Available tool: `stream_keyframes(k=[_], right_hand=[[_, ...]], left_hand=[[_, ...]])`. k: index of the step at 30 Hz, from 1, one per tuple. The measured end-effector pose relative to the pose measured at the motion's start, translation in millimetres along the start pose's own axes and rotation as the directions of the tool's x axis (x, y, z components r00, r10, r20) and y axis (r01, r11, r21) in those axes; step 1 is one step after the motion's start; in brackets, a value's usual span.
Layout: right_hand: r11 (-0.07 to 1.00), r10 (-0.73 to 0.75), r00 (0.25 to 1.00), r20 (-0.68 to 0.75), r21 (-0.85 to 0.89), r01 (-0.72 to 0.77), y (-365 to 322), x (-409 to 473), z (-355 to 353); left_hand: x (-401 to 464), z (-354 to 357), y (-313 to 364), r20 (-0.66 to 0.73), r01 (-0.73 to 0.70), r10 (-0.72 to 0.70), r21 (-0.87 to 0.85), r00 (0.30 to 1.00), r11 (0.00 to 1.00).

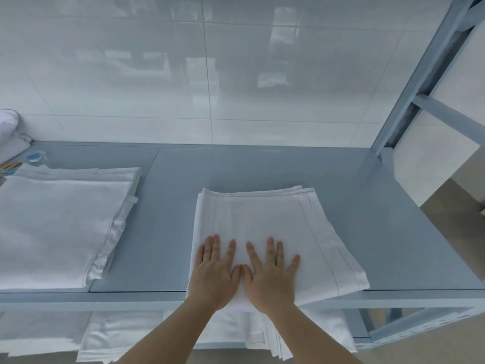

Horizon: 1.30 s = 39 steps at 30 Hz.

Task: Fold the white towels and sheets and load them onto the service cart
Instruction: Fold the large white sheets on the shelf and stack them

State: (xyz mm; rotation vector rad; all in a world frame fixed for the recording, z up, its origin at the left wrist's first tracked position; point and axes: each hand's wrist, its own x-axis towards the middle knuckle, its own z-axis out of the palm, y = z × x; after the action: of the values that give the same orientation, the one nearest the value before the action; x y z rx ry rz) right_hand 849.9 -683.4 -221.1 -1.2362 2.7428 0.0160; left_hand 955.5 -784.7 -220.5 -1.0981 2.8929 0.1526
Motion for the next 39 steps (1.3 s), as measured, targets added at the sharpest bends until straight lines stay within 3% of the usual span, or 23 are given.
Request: stream_keyframes(k=[7,14,19,22,25,29,32,35,39], right_hand=[[0.964,0.254,0.965,-0.065,-0.063,-0.259,85.3,-4.9,-1.9],[0.994,0.072,0.996,-0.058,-0.082,-0.077,120.6,42.6,-5.9],[0.989,-0.077,0.997,-0.013,-0.127,0.075,153.9,101.9,-19.8],[0.990,0.008,0.999,0.041,-0.138,-0.002,147.9,127.0,-33.6],[0.994,0.107,0.988,0.115,-0.012,-0.106,111.7,111.7,-31.4],[0.986,0.150,0.987,0.050,0.069,-0.154,67.0,39.5,-1.1],[0.980,0.183,0.983,0.005,0.082,-0.183,64.5,22.1,1.6],[0.991,0.123,0.992,-0.025,0.048,-0.122,74.8,32.0,-2.4],[1.000,0.015,1.000,-0.013,0.024,-0.015,95.4,56.9,-7.4]], left_hand=[[19.8,-5.1,-8.2,0.133,-0.054,0.045,0.061,0.990,0.997],[57.6,-19.7,-21.3,0.160,-0.092,0.082,0.056,0.984,0.994],[49.2,0.1,12.0,0.003,0.081,-0.080,-0.070,0.997,0.994],[38.6,7.7,42.0,-0.058,0.217,-0.227,-0.138,0.972,0.966],[29.5,8.3,62.8,-0.068,0.304,-0.320,-0.173,0.945,0.937],[19.6,8.5,90.0,-0.018,0.399,-0.411,-0.204,0.911,0.894],[15.7,6.2,97.0,-0.011,0.375,-0.386,-0.223,0.922,0.900],[27.8,2.7,73.1,-0.068,0.270,-0.291,-0.217,0.954,0.938],[63.9,-3.6,8.3,0.053,0.263,-0.259,-0.109,0.965,0.959]])
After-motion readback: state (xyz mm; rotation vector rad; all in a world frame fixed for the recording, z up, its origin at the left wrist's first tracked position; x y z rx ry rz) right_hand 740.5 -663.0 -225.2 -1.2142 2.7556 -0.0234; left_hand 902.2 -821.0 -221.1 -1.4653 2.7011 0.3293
